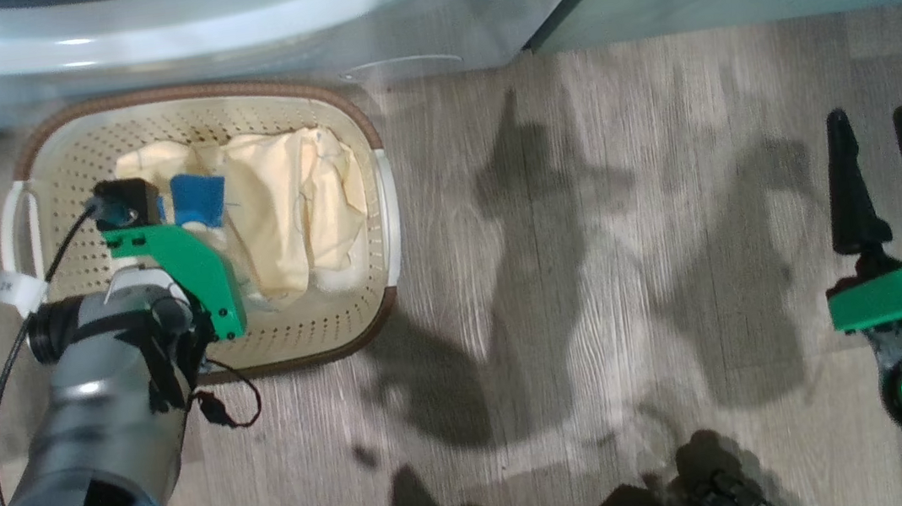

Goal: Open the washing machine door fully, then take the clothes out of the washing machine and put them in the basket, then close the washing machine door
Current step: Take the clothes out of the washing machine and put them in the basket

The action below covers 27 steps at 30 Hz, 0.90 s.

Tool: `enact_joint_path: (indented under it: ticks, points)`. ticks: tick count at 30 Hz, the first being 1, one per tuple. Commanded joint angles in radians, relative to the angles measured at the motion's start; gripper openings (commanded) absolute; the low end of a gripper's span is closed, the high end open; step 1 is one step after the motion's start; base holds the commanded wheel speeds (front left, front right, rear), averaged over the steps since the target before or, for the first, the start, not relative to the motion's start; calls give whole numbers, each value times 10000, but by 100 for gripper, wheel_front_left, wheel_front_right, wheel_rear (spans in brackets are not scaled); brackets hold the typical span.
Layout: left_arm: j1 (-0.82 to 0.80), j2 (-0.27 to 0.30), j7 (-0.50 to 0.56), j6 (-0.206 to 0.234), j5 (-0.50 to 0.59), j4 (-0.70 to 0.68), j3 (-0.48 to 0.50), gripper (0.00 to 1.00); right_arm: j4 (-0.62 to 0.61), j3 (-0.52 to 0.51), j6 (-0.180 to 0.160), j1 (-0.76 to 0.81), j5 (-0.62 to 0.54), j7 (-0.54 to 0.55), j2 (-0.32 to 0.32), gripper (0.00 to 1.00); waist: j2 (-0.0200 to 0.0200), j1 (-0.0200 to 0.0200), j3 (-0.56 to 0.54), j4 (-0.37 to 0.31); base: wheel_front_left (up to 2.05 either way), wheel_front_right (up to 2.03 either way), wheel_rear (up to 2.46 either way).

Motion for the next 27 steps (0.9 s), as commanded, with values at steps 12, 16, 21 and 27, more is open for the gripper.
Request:
enact_joint_path:
  ticks: [12, 16, 21, 27]
  points:
    - [-48, 365, -382, -119, -263, -111, 110, 93, -327, 64, 44, -181, -66, -94, -38, 100, 0, -2, 126, 79, 0, 0, 0]
    - [76, 292, -827, -250, -352, -110, 97, 100, -220, 124, 44, -98, -74, -94, -50, 100, 0, -2, -233, 138, 0, 0, 0]
    - [365, 312, -1493, -481, -567, -110, 167, 100, -104, 143, 44, 41, -52, -94, -47, 100, 0, -2, -909, 175, 0, 0, 0]
    - [687, 292, -2252, -734, -849, -143, 166, 100, -1, 272, 44, 354, -27, -94, -53, 100, 0, -2, -1868, 335, 0, 0, 0]
